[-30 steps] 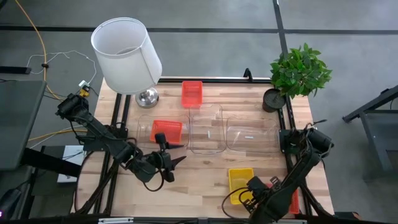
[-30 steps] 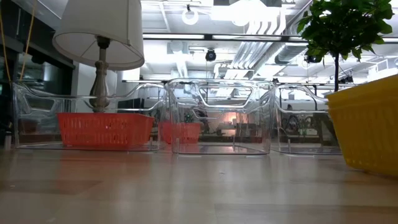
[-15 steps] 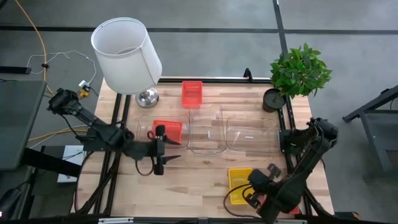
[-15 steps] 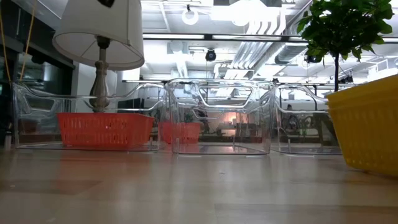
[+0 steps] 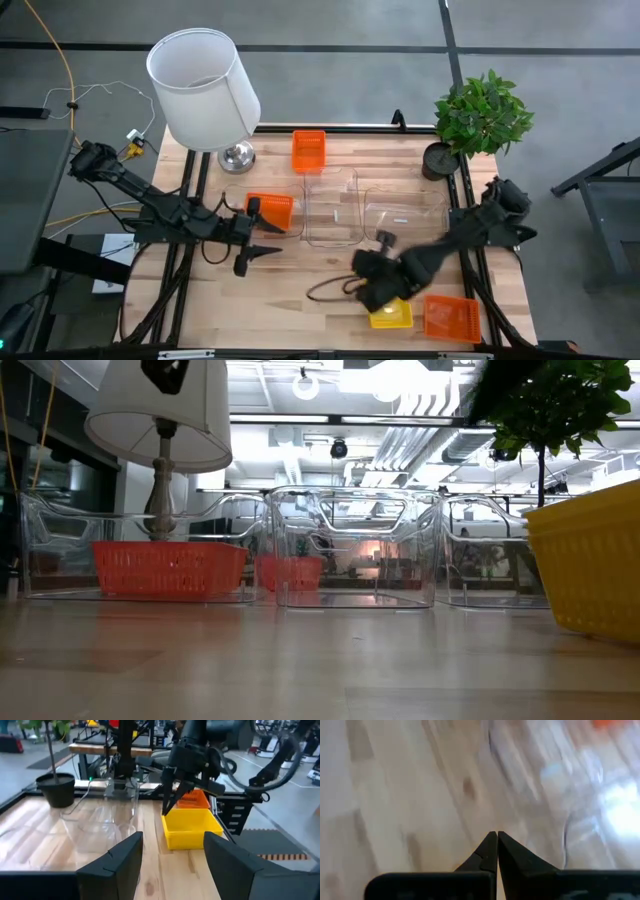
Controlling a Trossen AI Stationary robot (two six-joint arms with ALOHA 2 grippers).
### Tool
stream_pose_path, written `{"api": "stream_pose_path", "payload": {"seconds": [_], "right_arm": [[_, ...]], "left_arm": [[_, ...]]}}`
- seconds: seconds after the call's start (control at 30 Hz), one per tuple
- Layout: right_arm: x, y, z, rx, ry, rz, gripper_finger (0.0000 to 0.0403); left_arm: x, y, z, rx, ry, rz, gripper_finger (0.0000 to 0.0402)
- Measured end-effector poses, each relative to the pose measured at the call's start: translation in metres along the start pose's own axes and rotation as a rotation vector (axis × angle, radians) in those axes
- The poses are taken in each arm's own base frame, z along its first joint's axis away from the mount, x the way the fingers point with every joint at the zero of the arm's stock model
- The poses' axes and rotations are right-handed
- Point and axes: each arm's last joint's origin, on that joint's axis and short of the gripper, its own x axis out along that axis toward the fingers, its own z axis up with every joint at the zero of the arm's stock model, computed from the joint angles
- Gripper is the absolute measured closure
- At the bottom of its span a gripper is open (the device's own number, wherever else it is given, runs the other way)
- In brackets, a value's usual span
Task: Stack baskets by color
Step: Stack the middle orange bin on the top orange bin
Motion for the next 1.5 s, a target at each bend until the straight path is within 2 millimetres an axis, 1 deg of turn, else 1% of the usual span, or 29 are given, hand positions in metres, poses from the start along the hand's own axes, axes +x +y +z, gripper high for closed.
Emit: {"api": "stream_pose_path", "payload": {"seconds": [0.07,0.1,0.2,0.3,0.37,0.43,0.57,0.67,0.77,0.83,0.9,0.97,1.03,1.13,1.33,1.43,1.5], "right_arm": [[0.014,-0.001,0.012,-0.041,-0.052,0.064,0.0403],[0.021,-0.002,0.014,-0.061,-0.063,0.107,0.0403],[0.043,-0.007,0.014,-0.103,-0.078,0.224,0.0403],[0.053,-0.015,0.007,-0.118,-0.159,0.259,0.0403],[0.050,-0.025,0.000,-0.118,-0.239,0.259,0.0403],[0.041,-0.034,-0.008,-0.105,-0.340,0.259,0.0403],[0.009,-0.057,-0.029,-0.047,-0.592,0.287,0.0403],[-0.011,-0.073,-0.042,-0.021,-0.755,0.344,0.0403],[-0.021,-0.085,-0.052,-0.026,-0.857,0.374,0.0403],[-0.023,-0.090,-0.056,-0.037,-0.895,0.373,0.0403],[-0.022,-0.092,-0.059,-0.057,-0.906,0.361,0.0403],[-0.021,-0.092,-0.059,-0.076,-0.902,0.345,0.0403],[-0.019,-0.091,-0.060,-0.089,-0.899,0.337,0.0403],[-0.014,-0.089,-0.060,-0.099,-0.885,0.320,0.0403],[-0.010,-0.087,-0.059,-0.088,-0.876,0.319,0.0403],[-0.009,-0.087,-0.059,-0.083,-0.870,0.317,0.0403],[-0.009,-0.087,-0.059,-0.080,-0.870,0.325,0.0403]], "left_arm": [[-0.001,-0.001,-0.003,-0.002,0.028,0.008,0.0204],[-0.001,-0.002,-0.004,-0.001,0.036,0.008,0.0204],[-0.002,-0.003,-0.005,0.001,0.044,0.008,0.0204],[-0.002,-0.002,-0.006,0.025,0.045,0.025,0.0204],[-0.002,0.000,-0.005,0.062,0.041,0.071,0.0204],[-0.002,0.002,-0.005,0.121,0.040,0.131,0.0204],[0.000,0.010,0.001,0.185,0.072,0.261,0.0204],[0.000,0.024,0.014,0.156,0.192,0.328,0.0204],[0.002,0.042,0.023,0.087,0.398,0.388,0.0204],[-0.001,0.055,0.022,0.067,0.571,0.435,0.0204],[0.003,0.065,0.020,0.057,0.692,0.466,0.0204],[0.003,0.074,0.009,0.073,0.839,0.474,0.0204],[0.012,0.078,0.004,0.071,0.883,0.451,0.0204],[0.020,0.083,-0.006,0.078,0.958,0.436,0.0204],[0.038,0.083,-0.027,0.046,1.080,0.355,0.0204],[0.047,0.084,-0.035,0.049,1.112,0.352,0.0204],[0.050,0.084,-0.041,0.060,1.141,0.346,0.0204]]}}
